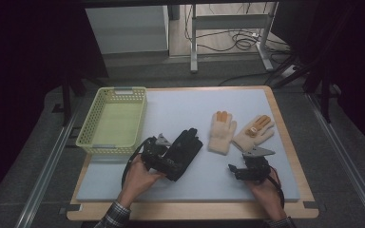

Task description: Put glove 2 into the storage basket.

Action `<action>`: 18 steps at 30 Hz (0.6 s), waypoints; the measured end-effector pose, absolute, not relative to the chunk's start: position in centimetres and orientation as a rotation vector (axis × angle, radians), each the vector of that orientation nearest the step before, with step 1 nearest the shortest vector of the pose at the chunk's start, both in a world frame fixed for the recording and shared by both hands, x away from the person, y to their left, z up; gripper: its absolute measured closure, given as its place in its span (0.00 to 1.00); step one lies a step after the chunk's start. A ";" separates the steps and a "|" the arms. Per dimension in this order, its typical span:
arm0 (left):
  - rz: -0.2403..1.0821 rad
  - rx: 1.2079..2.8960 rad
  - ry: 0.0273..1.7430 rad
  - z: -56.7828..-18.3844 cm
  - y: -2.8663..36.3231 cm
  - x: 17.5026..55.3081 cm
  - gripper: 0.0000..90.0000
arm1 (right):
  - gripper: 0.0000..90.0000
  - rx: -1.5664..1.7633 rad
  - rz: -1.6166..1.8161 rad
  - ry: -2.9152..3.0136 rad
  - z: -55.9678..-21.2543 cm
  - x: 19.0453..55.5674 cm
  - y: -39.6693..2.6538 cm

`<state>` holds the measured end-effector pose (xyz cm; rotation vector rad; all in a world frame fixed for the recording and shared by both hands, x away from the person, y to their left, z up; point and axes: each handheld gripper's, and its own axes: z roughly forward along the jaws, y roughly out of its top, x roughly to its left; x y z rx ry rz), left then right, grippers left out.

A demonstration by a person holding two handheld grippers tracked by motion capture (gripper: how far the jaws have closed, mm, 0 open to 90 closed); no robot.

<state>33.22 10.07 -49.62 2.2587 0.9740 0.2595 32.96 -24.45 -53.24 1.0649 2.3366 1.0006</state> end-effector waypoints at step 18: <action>0.213 2.318 1.076 -53.1 7.4 37.1 0.00 | 0.27 1.065 1.003 2.341 -53.3 33.0 -24.4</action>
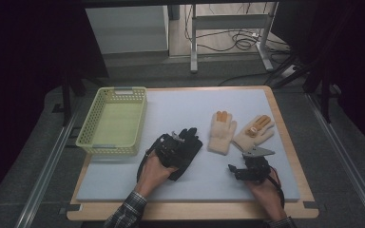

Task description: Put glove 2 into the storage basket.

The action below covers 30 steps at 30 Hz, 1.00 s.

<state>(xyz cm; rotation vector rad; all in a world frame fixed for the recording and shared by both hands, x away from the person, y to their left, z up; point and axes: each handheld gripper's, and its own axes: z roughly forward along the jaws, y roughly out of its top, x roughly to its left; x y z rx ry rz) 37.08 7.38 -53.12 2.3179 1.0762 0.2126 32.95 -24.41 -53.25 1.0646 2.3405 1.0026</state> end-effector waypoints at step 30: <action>0.300 2.275 1.086 -46.3 10.9 38.2 0.70 | 0.27 1.064 1.003 2.342 -53.3 33.0 -24.4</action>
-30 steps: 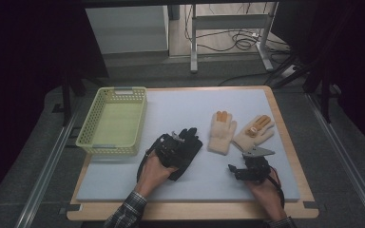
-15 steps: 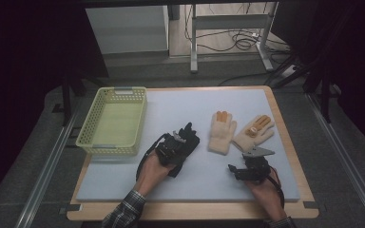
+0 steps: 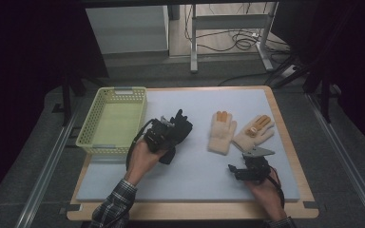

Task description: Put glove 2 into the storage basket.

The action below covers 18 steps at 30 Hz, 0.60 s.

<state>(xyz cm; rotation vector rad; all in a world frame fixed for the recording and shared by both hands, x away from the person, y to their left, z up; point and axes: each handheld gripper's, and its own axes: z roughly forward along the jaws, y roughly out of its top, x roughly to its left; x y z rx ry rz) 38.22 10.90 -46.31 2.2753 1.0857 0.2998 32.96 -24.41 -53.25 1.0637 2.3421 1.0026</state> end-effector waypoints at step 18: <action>0.497 2.140 1.345 -39.7 20.4 41.8 0.68 | 0.27 1.059 1.006 2.341 -53.3 33.0 -24.4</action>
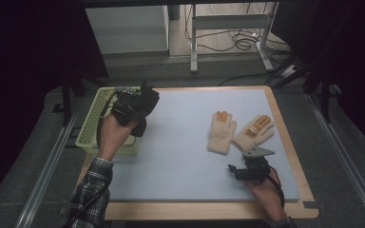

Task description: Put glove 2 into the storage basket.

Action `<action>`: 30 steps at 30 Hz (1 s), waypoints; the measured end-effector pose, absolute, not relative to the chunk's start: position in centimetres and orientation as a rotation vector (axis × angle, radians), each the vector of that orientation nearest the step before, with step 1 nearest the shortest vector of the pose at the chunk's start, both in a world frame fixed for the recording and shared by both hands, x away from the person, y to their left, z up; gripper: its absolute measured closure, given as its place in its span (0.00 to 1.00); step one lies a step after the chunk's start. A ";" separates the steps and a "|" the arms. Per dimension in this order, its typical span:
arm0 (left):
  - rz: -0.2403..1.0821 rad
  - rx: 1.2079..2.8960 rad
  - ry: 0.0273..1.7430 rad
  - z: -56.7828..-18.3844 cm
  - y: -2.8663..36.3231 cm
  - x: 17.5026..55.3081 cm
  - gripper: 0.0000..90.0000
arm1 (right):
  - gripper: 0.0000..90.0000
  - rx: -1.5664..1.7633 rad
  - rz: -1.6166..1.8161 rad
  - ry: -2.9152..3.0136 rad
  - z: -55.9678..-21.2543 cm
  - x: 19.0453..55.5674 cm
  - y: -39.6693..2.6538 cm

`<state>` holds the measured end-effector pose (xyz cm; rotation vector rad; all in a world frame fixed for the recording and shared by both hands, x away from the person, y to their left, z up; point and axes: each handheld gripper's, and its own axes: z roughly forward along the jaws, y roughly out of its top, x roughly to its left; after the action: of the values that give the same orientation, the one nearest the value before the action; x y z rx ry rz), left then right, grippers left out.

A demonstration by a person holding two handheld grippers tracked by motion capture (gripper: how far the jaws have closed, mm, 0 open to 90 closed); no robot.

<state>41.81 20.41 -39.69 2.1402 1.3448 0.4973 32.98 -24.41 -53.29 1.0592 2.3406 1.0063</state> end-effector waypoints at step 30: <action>0.442 2.174 1.764 -49.0 31.3 49.3 0.68 | 0.27 1.059 1.006 2.341 -53.3 33.0 -24.4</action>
<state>49.29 31.32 -48.96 2.1736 1.7644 0.4419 32.99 -24.43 -53.29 1.0592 2.3411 1.0058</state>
